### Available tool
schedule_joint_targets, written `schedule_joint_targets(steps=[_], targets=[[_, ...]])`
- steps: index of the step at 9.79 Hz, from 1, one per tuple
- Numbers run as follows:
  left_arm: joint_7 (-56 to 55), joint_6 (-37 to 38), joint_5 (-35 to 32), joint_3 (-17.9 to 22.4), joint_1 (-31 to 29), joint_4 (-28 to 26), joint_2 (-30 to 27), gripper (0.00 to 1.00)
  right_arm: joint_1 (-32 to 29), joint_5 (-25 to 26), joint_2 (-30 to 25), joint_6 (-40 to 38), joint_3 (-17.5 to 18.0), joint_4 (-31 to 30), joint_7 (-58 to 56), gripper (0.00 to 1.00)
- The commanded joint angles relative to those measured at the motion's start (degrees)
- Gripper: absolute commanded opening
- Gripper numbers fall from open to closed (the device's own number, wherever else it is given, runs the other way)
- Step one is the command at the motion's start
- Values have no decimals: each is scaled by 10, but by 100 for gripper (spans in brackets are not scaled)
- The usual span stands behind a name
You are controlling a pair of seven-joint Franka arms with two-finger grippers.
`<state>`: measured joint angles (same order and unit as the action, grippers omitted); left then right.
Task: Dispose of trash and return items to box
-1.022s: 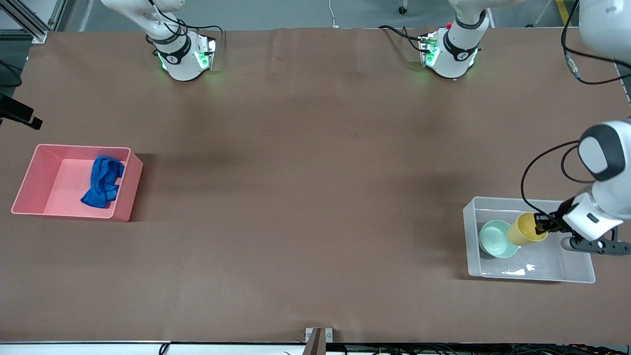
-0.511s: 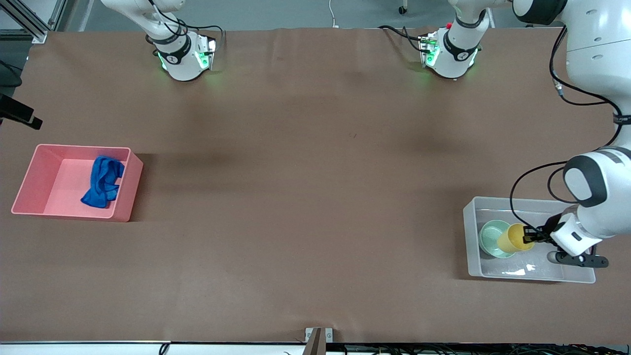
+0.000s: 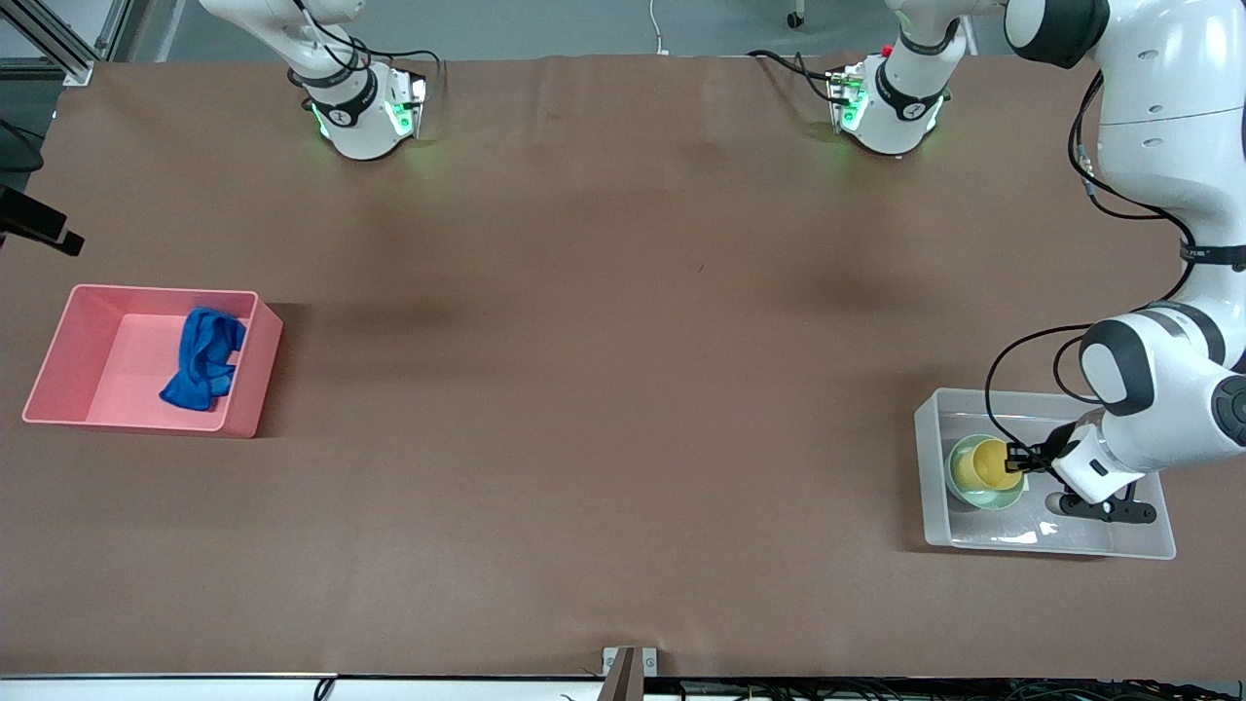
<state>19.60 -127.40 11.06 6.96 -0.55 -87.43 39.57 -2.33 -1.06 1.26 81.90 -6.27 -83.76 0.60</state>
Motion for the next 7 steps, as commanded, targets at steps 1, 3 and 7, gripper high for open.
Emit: schedule_joint_targets(steps=[1,3,7], targets=[[7,20,-9,7,8,-31,-78,100,-5,1,-1,-4,3,2,-5,100],[-3,66,-60,0,12,-55,-190,100,-4,0,0,-3,3,2,-5,100],[-166,205,-134,-86,13,-121,-386,100,-2,1,-1,-2,4,3,-5,100]])
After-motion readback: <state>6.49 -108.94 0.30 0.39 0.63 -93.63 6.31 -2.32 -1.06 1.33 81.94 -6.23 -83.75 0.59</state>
